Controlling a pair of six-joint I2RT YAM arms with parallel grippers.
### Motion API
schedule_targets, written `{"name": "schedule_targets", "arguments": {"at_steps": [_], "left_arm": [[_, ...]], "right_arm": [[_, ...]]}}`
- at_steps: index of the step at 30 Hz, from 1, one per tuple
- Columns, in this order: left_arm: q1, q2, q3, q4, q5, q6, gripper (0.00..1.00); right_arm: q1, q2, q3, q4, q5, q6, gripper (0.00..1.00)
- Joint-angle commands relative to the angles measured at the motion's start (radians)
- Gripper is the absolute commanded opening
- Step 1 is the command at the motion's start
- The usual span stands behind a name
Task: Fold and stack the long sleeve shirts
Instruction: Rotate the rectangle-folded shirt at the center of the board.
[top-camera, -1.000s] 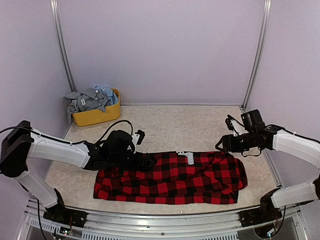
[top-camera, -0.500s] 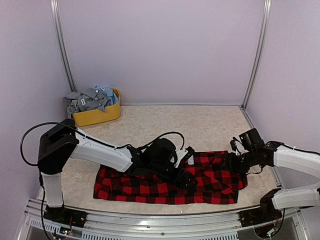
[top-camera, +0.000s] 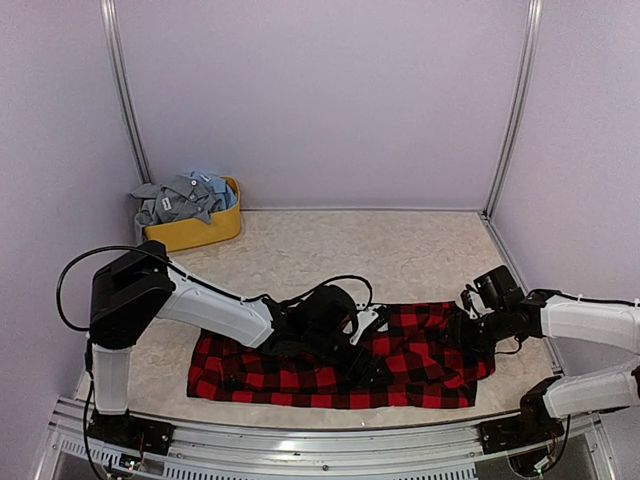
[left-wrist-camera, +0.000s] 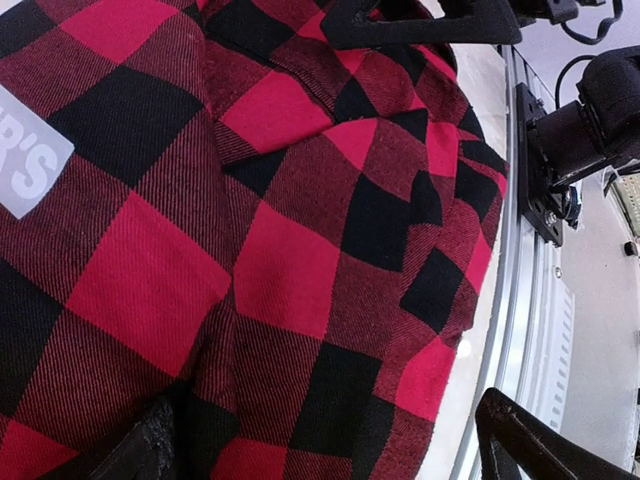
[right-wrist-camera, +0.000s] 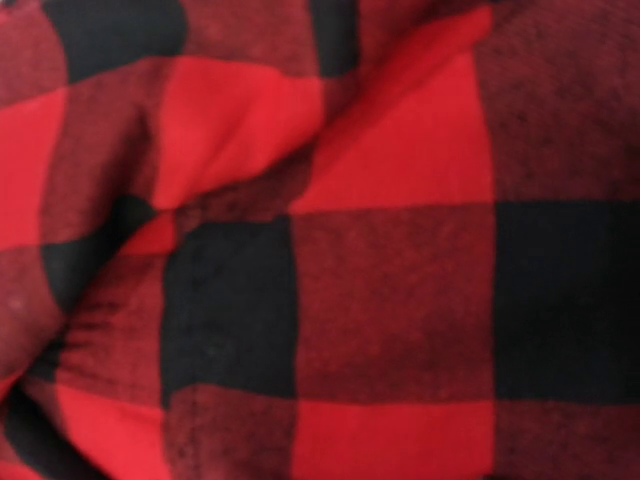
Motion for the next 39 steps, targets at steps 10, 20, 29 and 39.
{"name": "schedule_targets", "arguments": {"at_steps": [10, 20, 29, 39], "left_arm": [[0.027, -0.355, -0.134, 0.063, -0.165, -0.003, 0.99], [0.157, -0.661, -0.309, -0.14, -0.35, 0.006, 0.99], [0.214, -0.822, -0.447, -0.22, -0.369, -0.043, 0.99], [0.24, -0.76, -0.544, -0.266, -0.232, -0.11, 0.99]], "right_arm": [[-0.003, 0.296, 0.177, 0.066, 0.086, -0.067, 0.64], [-0.094, 0.808, 0.77, -0.045, 0.113, -0.349, 0.65], [-0.085, 1.381, 1.718, -0.218, -0.043, -0.559, 0.65], [-0.081, 0.989, 1.335, 0.092, -0.036, -0.625, 0.95]]}}
